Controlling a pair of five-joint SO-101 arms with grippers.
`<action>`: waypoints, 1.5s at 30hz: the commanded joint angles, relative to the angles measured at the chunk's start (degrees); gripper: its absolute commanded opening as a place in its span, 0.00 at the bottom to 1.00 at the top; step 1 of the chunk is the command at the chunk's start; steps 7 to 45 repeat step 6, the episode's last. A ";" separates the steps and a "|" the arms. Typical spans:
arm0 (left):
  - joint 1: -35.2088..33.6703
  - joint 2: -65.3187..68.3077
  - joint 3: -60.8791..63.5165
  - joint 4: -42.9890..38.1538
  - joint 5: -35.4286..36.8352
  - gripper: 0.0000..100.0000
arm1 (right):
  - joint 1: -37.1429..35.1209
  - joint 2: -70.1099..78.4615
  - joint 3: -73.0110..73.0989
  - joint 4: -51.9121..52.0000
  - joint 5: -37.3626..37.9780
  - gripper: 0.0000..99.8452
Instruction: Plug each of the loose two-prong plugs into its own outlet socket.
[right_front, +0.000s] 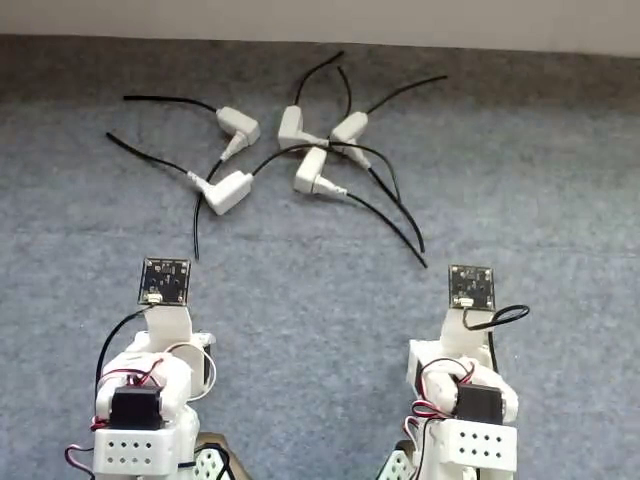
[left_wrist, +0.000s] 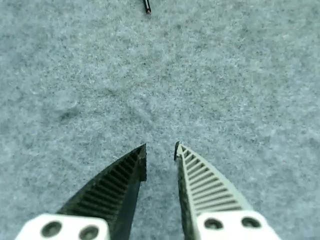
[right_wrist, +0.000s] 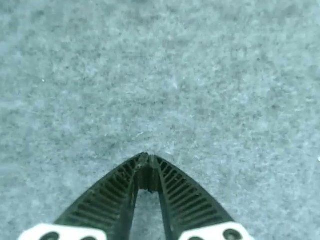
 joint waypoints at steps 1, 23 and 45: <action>0.31 -0.31 1.10 0.35 0.26 0.11 | -0.22 -0.40 5.49 0.57 -0.44 0.01; 0.31 -0.31 1.10 0.35 0.26 0.11 | -0.22 -0.40 5.49 0.57 -0.44 0.01; 0.31 -0.31 1.10 0.35 0.26 0.11 | -0.22 -0.40 5.49 0.57 -0.44 0.01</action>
